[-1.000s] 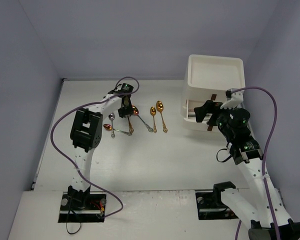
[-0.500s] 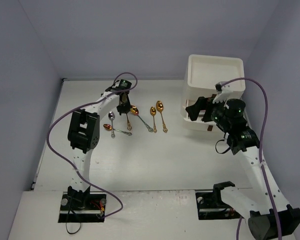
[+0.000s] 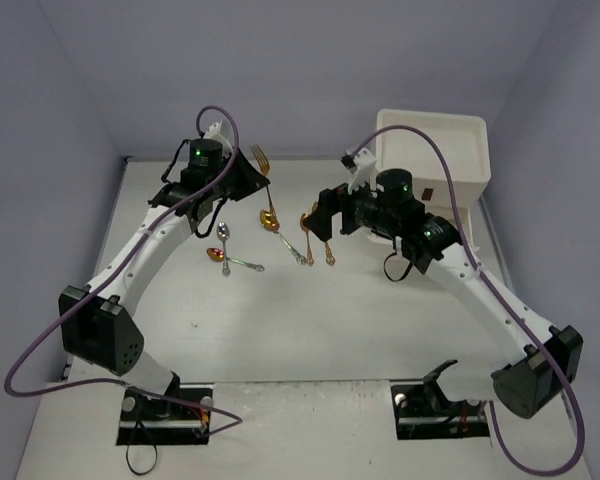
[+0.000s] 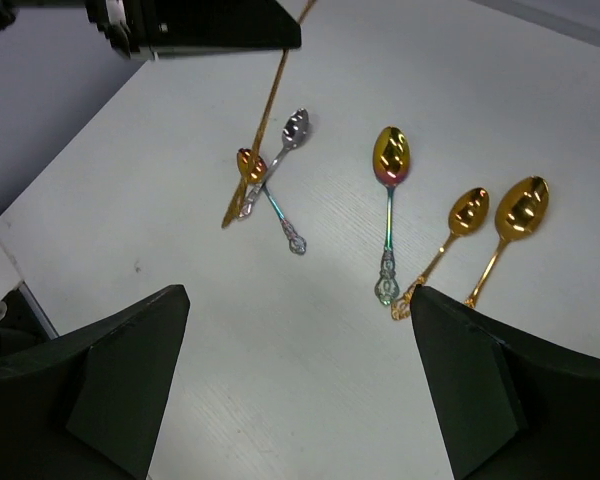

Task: Sort the eating utensils into containers

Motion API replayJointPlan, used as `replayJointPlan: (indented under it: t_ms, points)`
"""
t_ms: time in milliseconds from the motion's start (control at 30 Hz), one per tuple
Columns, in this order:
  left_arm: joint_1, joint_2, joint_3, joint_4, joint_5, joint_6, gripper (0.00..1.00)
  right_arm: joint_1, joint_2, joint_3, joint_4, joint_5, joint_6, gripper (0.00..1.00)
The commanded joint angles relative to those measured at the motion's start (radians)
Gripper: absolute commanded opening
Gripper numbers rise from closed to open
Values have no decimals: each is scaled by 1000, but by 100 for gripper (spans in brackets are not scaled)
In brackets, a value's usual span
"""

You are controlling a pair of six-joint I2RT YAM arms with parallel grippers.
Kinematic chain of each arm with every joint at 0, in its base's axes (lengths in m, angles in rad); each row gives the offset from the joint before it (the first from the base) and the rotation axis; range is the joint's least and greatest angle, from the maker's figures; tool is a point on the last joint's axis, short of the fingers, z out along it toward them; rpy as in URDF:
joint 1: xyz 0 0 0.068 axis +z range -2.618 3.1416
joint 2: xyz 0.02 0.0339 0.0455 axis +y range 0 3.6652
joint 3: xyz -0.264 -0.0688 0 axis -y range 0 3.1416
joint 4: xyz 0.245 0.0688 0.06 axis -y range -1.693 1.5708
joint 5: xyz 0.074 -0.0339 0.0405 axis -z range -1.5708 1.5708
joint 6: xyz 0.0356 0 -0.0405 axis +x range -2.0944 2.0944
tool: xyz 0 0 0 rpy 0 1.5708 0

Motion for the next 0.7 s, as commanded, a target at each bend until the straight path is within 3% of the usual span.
replayJointPlan:
  t_ms: [0, 467, 667]
  points:
    - [-34, -120, -74, 143, 82, -73, 0, 68, 67, 107, 81, 29, -25, 90]
    - [-85, -308, -213, 213, 55, -132, 0, 206, 241, 230, 124, 148, 2, 79]
    - [-109, -339, -242, 189, 29, -105, 0, 236, 246, 240, 141, 213, 11, 57]
